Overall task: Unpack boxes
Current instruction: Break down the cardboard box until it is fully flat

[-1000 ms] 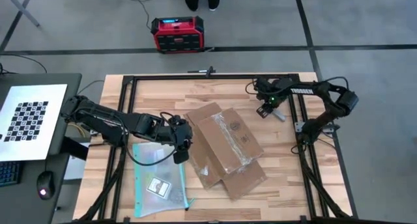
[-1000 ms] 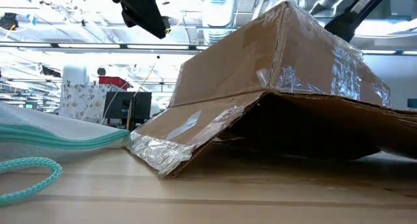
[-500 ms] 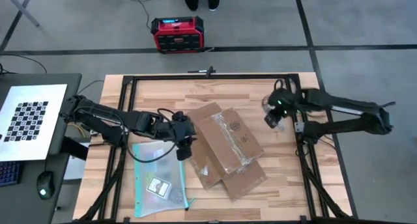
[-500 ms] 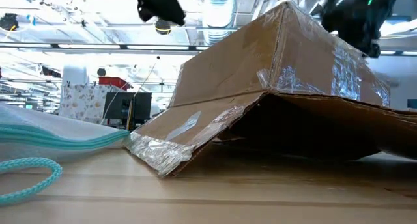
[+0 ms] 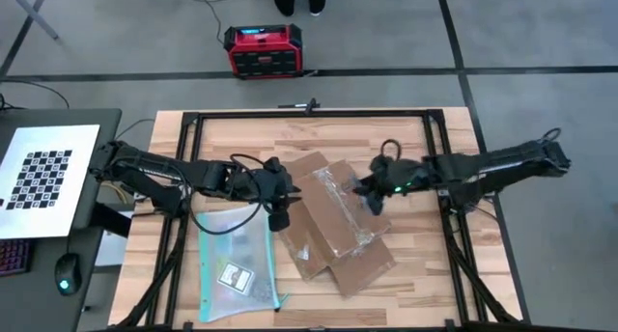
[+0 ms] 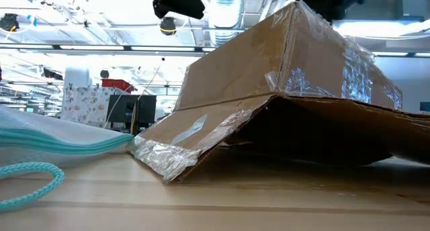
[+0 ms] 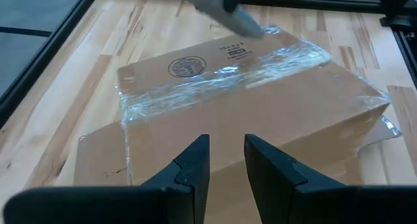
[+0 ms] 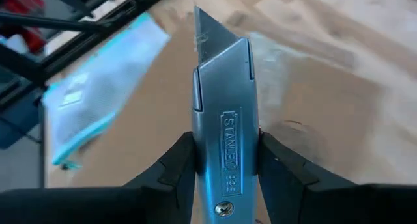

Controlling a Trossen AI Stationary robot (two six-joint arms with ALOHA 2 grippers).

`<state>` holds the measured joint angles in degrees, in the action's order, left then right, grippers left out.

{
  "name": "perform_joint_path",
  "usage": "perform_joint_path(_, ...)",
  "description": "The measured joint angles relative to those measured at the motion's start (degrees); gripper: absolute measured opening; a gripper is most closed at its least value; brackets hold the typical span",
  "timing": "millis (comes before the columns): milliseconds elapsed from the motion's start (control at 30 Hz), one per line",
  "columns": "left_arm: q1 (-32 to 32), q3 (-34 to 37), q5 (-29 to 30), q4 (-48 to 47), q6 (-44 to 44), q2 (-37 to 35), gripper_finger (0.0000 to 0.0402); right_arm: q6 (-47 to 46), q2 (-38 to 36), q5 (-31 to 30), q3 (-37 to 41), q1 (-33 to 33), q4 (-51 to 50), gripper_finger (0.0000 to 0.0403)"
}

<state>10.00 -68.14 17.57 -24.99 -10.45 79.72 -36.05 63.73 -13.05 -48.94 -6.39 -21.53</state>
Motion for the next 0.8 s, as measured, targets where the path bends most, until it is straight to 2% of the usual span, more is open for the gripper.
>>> perform_joint_path(133,0.03,0.00,-0.19,-0.10,-0.17,0.00,0.0082,-1.42,8.61,3.99,-4.24,0.15,2.39,0.0119)
perform_joint_path(333,0.02,0.00,-0.14,-1.75,-1.54,0.00,0.0082,-1.20,19.99,5.32,-10.01,0.49,3.24,0.0119)
perform_joint_path(667,0.02,0.00,-0.03,-3.90,-2.85,0.00,0.0082,0.77,33.99,4.91,-10.74,1.88,10.13,0.0119)
perform_joint_path(800,0.02,0.00,-0.03,-4.31,-2.85,0.00,0.0082,3.88,35.46,3.87,-10.50,0.99,13.89,0.0189)
